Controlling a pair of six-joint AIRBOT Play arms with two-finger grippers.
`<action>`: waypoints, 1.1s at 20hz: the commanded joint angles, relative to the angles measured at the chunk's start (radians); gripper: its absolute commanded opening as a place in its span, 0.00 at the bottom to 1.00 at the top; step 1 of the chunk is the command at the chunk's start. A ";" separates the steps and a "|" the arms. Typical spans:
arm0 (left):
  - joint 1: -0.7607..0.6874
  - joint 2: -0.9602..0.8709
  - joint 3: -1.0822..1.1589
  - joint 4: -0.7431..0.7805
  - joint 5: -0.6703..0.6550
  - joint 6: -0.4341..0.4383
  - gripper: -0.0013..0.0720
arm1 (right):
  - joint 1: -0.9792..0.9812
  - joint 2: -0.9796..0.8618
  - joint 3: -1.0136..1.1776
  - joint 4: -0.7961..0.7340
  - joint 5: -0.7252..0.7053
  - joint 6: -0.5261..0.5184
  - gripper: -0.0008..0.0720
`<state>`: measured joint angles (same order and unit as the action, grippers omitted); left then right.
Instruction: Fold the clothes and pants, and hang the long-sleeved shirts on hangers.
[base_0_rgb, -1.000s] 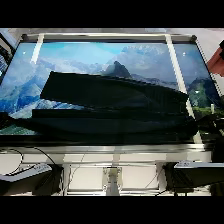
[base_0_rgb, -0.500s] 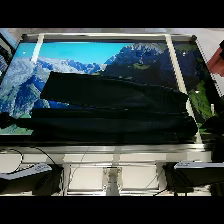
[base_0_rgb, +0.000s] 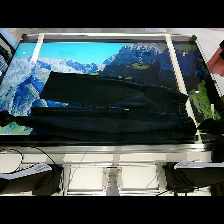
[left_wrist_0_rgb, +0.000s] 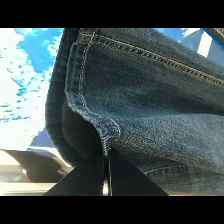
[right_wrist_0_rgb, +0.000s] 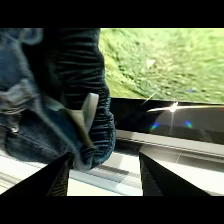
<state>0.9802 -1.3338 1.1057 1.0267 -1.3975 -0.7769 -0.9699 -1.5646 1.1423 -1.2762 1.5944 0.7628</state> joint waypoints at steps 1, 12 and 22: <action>0.000 0.000 0.000 -0.007 0.003 0.000 0.05 | 0.000 0.000 -0.094 -0.011 -0.080 -0.019 0.62; 0.000 0.000 0.000 -0.006 0.018 0.000 0.05 | 0.000 0.000 -0.161 0.121 -0.113 -0.043 0.53; 0.003 0.001 0.035 -0.080 0.010 -0.001 0.05 | -0.001 0.004 -0.079 0.338 0.082 -0.045 0.05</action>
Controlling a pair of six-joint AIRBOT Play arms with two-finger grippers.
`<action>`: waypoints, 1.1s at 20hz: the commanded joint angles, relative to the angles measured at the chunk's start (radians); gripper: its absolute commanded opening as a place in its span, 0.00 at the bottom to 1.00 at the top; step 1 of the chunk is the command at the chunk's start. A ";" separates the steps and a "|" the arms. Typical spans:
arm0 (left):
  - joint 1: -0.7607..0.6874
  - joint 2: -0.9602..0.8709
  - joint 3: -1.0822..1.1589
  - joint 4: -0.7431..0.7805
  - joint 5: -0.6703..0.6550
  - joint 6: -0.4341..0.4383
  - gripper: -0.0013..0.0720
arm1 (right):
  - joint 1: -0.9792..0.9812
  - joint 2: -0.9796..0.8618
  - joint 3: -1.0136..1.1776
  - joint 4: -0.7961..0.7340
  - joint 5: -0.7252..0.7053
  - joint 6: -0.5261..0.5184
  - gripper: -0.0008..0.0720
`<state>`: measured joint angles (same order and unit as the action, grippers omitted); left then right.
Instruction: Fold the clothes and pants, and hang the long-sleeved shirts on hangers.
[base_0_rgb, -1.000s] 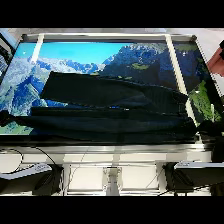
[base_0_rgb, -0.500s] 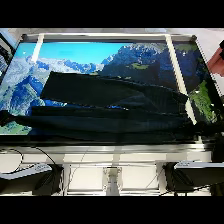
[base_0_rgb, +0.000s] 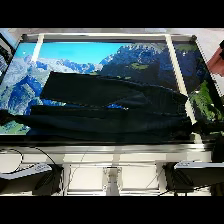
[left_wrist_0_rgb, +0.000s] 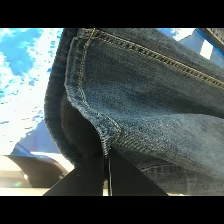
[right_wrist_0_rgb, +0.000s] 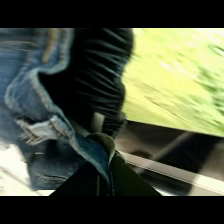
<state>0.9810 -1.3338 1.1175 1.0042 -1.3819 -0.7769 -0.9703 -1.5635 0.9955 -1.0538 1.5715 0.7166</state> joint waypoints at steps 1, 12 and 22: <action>0.005 0.001 0.045 -0.118 -0.014 -0.002 0.05 | 0.000 0.013 0.116 0.168 0.131 0.003 0.05; 0.030 0.003 0.196 -0.218 -0.032 -0.345 0.05 | -0.086 0.109 0.383 0.369 0.197 0.033 0.04; 0.014 0.018 0.194 0.167 -0.184 -0.369 0.05 | -0.178 0.117 0.236 0.139 0.183 0.052 0.04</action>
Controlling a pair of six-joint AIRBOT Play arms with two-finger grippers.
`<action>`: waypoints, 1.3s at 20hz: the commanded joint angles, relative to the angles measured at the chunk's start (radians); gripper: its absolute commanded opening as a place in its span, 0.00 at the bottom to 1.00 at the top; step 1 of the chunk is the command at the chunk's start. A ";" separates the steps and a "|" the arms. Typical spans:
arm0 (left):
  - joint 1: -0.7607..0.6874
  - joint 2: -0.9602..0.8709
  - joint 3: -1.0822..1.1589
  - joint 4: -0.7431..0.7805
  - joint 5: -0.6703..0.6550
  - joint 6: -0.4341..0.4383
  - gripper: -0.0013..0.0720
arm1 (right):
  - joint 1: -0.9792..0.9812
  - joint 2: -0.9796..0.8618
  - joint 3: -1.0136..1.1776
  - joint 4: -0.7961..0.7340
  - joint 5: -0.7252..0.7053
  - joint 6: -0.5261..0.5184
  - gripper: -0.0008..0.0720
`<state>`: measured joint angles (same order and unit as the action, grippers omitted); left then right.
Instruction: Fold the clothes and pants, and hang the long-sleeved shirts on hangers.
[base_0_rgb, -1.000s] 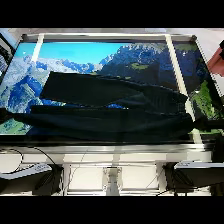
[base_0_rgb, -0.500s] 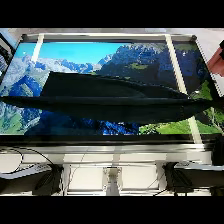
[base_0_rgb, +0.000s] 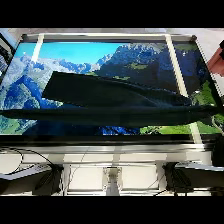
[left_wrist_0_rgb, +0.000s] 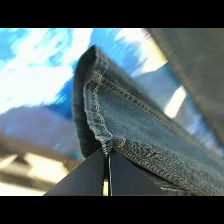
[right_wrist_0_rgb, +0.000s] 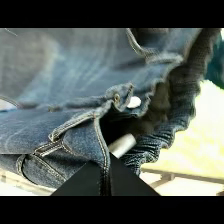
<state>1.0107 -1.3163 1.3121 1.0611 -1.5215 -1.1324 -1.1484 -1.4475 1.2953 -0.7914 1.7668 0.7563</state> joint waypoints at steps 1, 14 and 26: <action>-0.041 0.000 -0.001 0.147 -0.045 -0.014 0.05 | 0.008 0.001 -0.102 -0.175 -0.024 0.016 0.04; -0.389 -0.195 0.182 0.283 -0.034 -0.141 0.05 | 0.015 0.005 -0.068 -0.085 -0.092 0.129 0.04; -0.647 -0.604 0.709 0.076 0.441 -0.331 0.05 | 0.346 -0.109 0.057 0.031 -0.647 0.415 0.04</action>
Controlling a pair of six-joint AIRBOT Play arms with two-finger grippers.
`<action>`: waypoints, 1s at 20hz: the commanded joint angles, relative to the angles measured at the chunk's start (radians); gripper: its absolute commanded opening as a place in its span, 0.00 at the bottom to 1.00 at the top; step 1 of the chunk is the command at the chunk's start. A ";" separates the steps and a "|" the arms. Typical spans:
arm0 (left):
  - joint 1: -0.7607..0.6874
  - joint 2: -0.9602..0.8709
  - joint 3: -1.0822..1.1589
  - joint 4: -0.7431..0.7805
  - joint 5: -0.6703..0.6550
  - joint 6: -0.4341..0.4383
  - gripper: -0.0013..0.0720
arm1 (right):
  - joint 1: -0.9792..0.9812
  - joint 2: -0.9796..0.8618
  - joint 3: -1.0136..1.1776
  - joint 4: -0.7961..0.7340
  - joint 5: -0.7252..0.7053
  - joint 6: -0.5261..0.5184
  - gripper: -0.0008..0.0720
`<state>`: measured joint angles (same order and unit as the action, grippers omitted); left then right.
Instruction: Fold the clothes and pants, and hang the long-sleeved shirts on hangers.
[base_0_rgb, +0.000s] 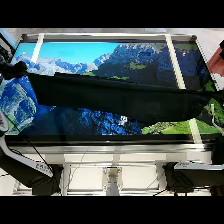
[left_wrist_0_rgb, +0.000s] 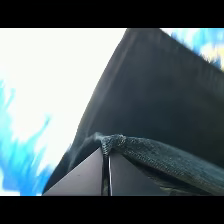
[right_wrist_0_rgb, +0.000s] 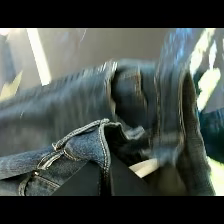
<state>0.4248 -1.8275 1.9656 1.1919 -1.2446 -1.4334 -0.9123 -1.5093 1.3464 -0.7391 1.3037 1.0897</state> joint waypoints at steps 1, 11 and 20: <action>-0.077 -0.110 0.055 -0.061 0.229 -0.032 0.05 | 0.145 -0.067 0.006 -0.032 -0.249 0.109 0.04; -0.111 -0.186 0.055 -0.072 0.447 -0.052 0.05 | 0.212 -0.145 0.004 -0.054 -0.534 0.200 0.05; -0.126 -0.214 0.056 -0.086 0.425 -0.051 0.53 | 0.302 -0.209 0.025 -0.065 -0.555 0.214 0.49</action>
<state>0.2985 -2.0445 2.0205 1.1072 -0.8009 -1.4853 -0.6289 -1.7096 1.3571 -0.8059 0.7525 1.2900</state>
